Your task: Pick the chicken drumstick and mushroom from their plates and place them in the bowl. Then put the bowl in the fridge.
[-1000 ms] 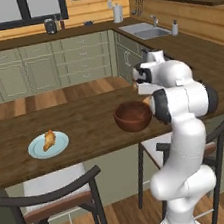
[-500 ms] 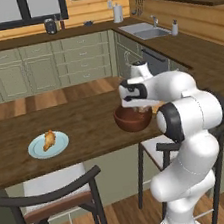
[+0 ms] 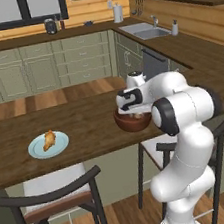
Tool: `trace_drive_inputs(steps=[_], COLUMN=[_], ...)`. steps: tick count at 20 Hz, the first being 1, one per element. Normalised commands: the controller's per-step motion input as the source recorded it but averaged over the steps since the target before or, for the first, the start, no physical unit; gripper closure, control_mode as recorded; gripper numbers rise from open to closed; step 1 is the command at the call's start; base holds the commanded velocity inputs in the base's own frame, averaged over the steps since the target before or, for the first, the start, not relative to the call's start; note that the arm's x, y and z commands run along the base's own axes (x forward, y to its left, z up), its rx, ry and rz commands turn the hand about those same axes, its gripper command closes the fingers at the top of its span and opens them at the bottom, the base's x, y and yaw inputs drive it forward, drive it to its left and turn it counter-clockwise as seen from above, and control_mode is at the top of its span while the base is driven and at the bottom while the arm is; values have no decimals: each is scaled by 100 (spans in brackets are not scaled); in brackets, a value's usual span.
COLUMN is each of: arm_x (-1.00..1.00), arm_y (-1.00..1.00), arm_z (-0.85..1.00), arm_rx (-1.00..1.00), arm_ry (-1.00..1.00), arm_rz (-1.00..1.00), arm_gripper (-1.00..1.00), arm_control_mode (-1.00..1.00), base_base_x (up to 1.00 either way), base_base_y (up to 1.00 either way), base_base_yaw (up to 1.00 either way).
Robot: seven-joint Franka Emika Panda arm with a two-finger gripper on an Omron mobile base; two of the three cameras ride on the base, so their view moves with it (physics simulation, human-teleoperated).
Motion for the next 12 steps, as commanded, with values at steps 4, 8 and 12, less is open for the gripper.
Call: trace_drive_inputs(steps=[4, 8, 12], arm_x=[8, 22, 27], arm_y=[0, 0, 1], arm_z=[0, -5, -22], arm_rx=[0, 0, 0], arm_ry=[0, 0, 0], arm_rz=[5, 6, 7], arm_gripper=[-100, -100, -100], arm_control_mode=[-100, -100, -100], base_base_x=[0, 0, 0], base_base_y=[0, 0, 0], base_base_yaw=[0, 0, 0])
